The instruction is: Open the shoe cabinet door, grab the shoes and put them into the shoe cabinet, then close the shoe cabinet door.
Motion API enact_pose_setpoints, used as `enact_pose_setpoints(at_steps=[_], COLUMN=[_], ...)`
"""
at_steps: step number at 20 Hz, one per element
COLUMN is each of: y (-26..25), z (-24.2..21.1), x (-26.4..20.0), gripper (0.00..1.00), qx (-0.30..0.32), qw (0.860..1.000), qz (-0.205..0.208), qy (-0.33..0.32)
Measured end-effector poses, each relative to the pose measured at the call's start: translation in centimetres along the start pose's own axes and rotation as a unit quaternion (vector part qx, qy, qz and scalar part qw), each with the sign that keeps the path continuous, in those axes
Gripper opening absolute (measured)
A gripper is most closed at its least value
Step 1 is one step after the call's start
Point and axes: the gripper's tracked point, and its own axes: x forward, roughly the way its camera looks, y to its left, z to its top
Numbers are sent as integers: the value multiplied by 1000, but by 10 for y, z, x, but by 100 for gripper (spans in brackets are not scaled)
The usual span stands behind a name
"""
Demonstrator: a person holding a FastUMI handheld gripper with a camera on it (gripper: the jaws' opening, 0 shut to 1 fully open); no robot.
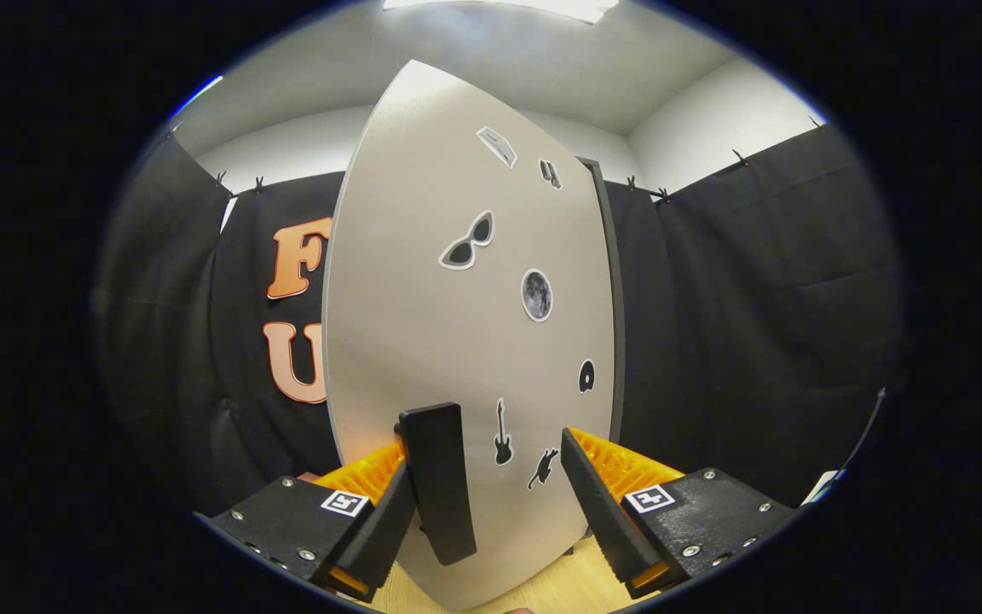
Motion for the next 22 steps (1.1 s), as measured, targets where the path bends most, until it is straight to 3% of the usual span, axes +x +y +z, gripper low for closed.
enact_pose_setpoints(at_steps=[3,8,17,22], y=[0,18,58,69], z=[-1,-8,-12,-12], x=[-3,-5,40,57], gripper=[93,93,96,96], qx=[3,1,3,-5], qw=[1000,1000,997,996], qz=[-6,23,76,84], qy=[-1,-1,2,-6])
